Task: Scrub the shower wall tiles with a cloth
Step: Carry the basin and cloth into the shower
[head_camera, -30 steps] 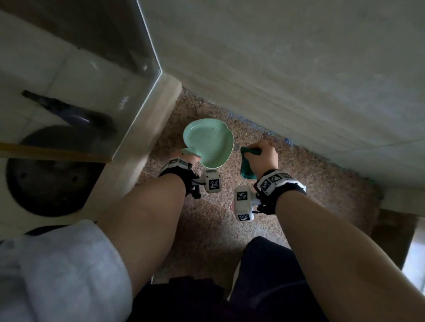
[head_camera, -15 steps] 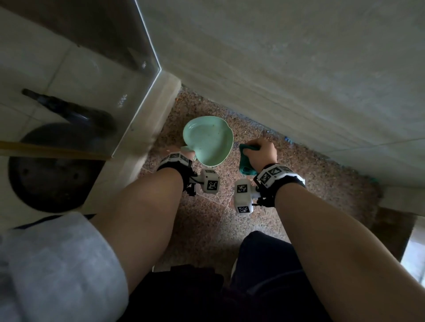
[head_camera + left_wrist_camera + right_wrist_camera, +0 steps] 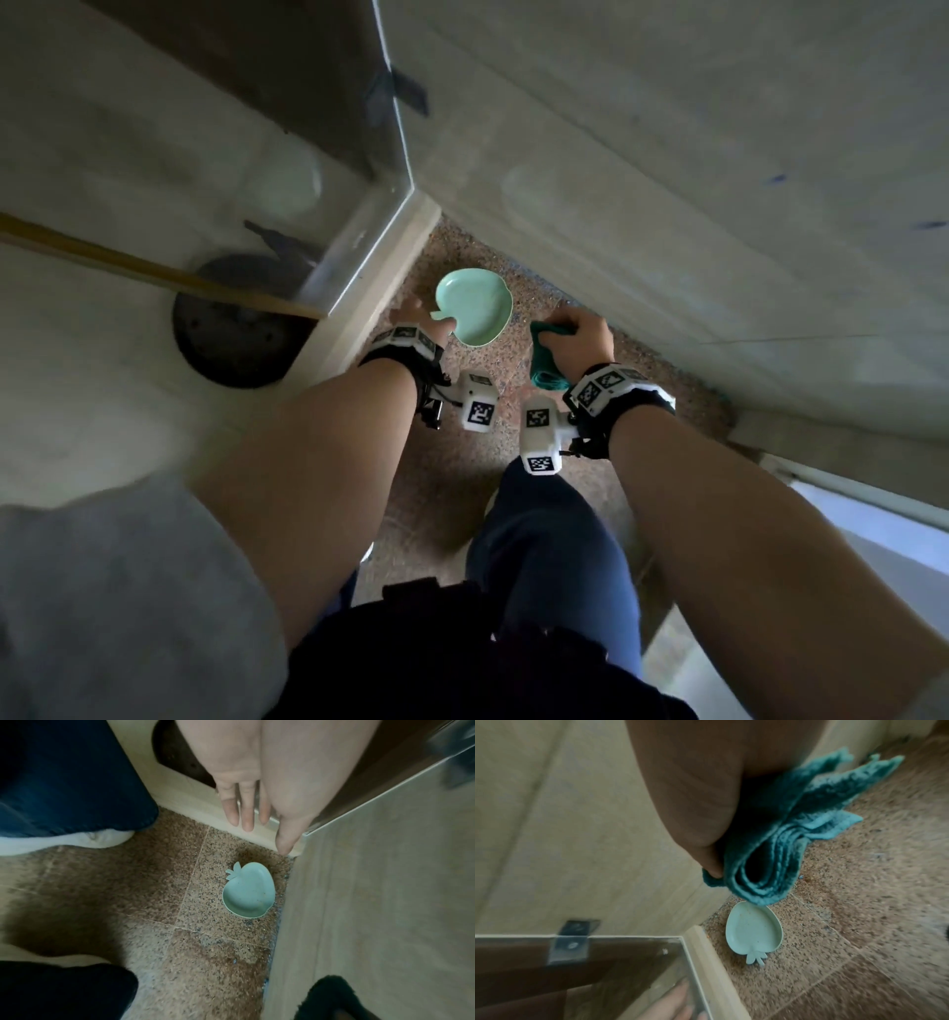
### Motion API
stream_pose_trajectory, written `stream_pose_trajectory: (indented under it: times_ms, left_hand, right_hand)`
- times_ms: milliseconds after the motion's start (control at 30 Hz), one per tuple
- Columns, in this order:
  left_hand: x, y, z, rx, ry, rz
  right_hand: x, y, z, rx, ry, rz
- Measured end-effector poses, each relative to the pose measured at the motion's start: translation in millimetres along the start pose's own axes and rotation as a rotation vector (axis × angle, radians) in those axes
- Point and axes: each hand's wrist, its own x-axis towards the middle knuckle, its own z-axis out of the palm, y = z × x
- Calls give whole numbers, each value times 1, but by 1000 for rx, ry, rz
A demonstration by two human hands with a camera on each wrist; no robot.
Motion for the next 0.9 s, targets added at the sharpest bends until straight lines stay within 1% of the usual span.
stream_pose_trajectory:
  times_ms: [100,167,300,400,533,633,733,833,900]
  left_hand:
    - [-48,3,-22,-78,-60,9]
    - [-69,2,-33,-123,-88,14]
    - [-143,22,-78,-56,-88,67]
    - [-199,40,-113,-7,-51,128]
    - [-267,72,-163,102,-19,251]
    - [-318,103,-206,247,19,357]
    - [-371,137,-244,250,57,464]
    - [-424,166,-277,244,134,605]
    - [-454,181,-295,248,149,669]
  right_hand:
    - [-48,-31,-33,-39,-25,-9]
    - [-79,-50,-54,-41,-29,-16]
    - [-135,-90,-100,-34,-17,-30]
    - [-175,-125,-135,-36,7,-60]
    - [-224,-177,-181,-41,32,-123]
    - [-258,-218,-215,-69,49,-208]
    - [-292,-264,-250,-67,82,-323]
    - [-328,-306,-284,-97,133,-448]
    - [-350,-329,-303,-119,170,-516]
